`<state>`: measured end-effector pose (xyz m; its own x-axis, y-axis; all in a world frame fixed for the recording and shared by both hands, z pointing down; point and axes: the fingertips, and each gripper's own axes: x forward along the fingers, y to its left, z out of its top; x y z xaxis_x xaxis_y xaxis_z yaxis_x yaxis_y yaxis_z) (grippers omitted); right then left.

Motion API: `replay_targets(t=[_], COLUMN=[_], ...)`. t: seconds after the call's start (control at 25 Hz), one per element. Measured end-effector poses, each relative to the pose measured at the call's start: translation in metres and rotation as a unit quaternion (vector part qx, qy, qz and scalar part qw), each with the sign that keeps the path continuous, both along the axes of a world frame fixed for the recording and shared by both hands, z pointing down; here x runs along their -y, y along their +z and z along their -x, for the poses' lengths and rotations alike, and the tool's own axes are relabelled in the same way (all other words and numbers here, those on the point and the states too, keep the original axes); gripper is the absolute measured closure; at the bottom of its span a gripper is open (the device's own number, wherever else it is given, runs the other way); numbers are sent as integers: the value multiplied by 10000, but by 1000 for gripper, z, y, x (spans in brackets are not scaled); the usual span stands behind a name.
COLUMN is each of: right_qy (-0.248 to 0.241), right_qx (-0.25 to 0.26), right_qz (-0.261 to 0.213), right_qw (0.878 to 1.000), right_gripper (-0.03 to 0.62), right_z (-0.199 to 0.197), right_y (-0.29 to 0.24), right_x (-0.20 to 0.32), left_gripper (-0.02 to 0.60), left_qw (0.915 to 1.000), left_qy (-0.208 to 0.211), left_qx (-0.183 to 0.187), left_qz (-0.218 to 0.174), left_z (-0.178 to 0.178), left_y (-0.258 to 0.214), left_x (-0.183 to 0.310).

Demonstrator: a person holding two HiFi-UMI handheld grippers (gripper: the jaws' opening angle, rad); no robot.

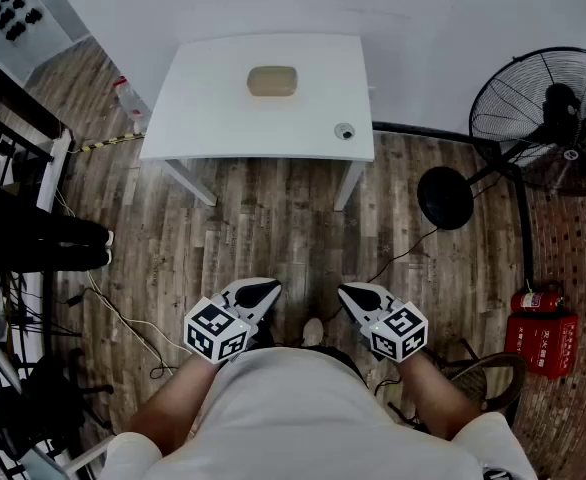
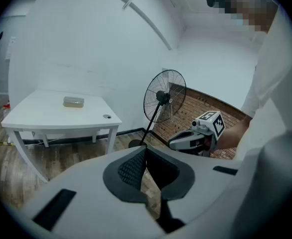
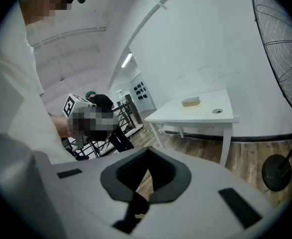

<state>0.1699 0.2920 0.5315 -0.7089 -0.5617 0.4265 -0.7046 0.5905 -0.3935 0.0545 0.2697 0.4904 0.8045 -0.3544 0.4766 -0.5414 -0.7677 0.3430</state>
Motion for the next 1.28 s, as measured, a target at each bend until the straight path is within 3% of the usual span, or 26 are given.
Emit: replay_targets(t=[0.36, 0.56, 0.84, 0.96, 1.28], right_qy=[85, 291, 721, 825, 1200], right_qx=[-246, -422, -23, 156, 275], right_qz=[-169, -138, 25, 180, 451], right_qw=[9995, 9986, 9974, 9963, 9914], right_gripper=[588, 588, 586, 516, 551], right_z=[25, 50, 95, 107, 89], right_y=[-1, -11, -18, -17, 1], right_x=[72, 127, 207, 238, 335], left_gripper=[565, 565, 563, 563, 562], left_qw=[9992, 9991, 9981, 9982, 9984], left_qy=[-144, 69, 341, 298, 124], left_qx=[-353, -403, -377, -412, -537], left_qz=[-93, -121, -345, -332, -126], left_z=[32, 59, 116, 139, 147], left_y=[0, -5, -11, -8, 2], left_x=[77, 137, 210, 235, 286])
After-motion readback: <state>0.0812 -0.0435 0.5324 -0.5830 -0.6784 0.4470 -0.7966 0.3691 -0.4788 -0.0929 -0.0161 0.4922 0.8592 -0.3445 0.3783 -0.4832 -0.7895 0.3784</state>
